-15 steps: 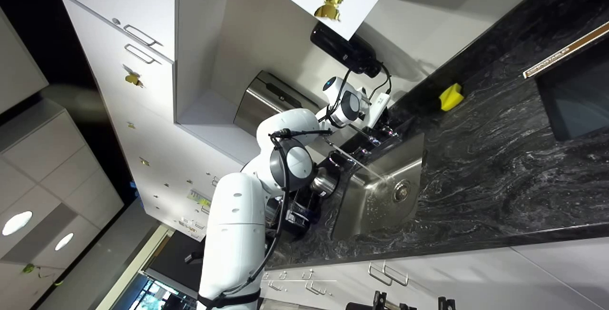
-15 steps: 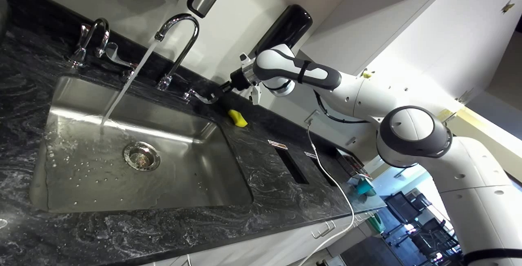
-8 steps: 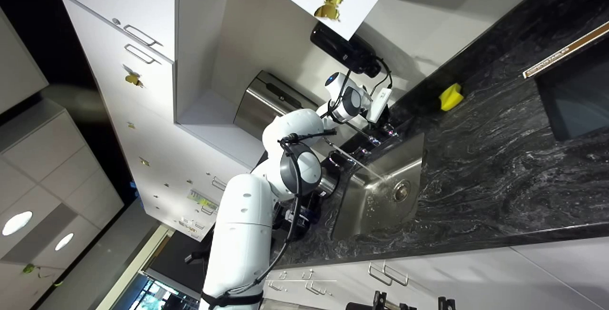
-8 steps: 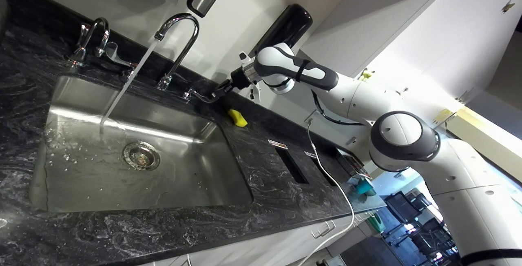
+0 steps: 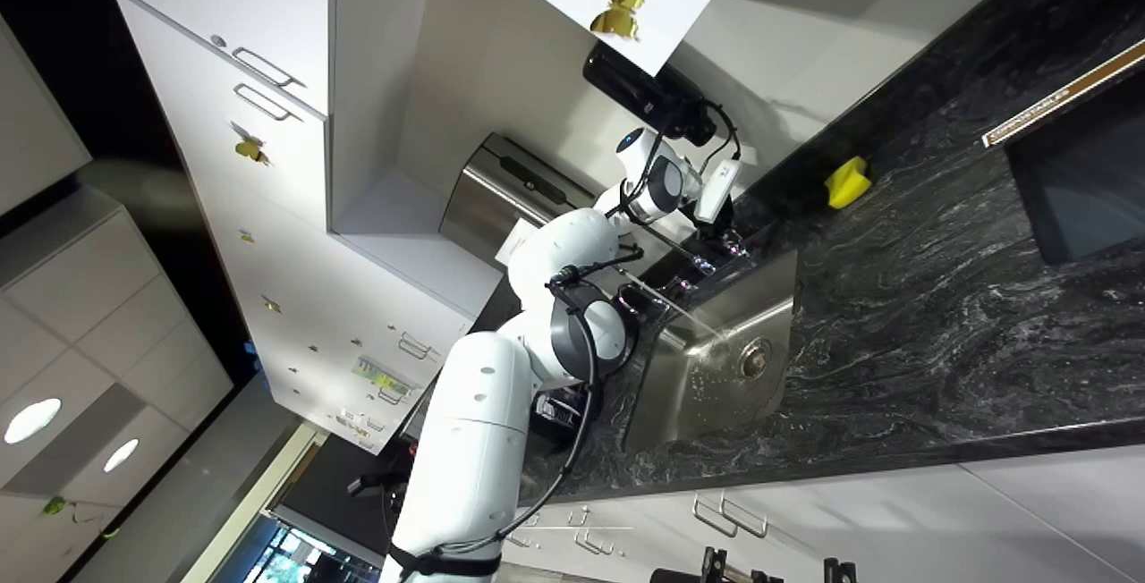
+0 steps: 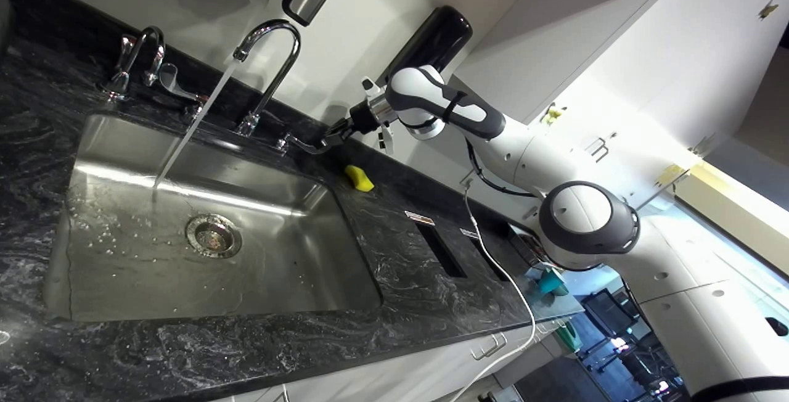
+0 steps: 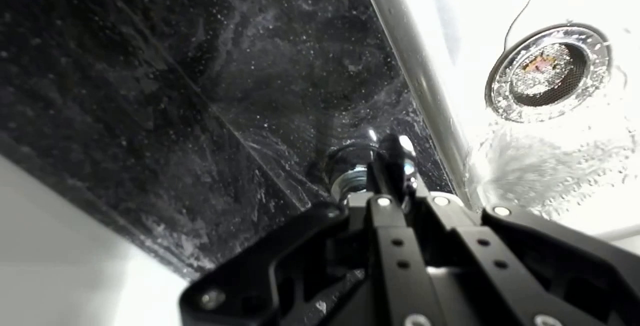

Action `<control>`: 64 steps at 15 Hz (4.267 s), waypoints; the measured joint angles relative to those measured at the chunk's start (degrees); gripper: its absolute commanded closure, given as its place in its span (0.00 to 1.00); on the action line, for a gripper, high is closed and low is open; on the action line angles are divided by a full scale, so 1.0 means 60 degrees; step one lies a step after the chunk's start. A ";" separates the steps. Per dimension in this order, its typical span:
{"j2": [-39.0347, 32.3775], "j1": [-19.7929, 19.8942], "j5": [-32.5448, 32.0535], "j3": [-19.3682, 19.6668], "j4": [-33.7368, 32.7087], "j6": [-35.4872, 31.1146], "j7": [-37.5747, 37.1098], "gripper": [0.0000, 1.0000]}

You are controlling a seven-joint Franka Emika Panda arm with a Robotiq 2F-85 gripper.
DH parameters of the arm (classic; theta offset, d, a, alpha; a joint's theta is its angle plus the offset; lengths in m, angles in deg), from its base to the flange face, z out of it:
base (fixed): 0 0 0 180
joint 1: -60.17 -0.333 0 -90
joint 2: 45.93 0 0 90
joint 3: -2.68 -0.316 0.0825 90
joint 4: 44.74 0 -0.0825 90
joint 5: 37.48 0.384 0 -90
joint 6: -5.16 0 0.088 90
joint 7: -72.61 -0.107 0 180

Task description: Close the tap

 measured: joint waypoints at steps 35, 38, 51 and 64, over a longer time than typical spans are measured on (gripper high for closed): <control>-0.0911 -0.1064 -0.0749 0.1397 -0.2230 -0.0260 -0.0916 0.00; -0.0920 -0.1152 -0.0817 0.1546 -0.2241 -0.0265 -0.1182 0.00; -0.0815 -0.1591 -0.0764 0.1237 -0.2589 -0.0477 -0.2176 0.00; -0.0913 -0.1928 -0.1080 0.2484 -0.2694 -0.0882 -0.3464 0.00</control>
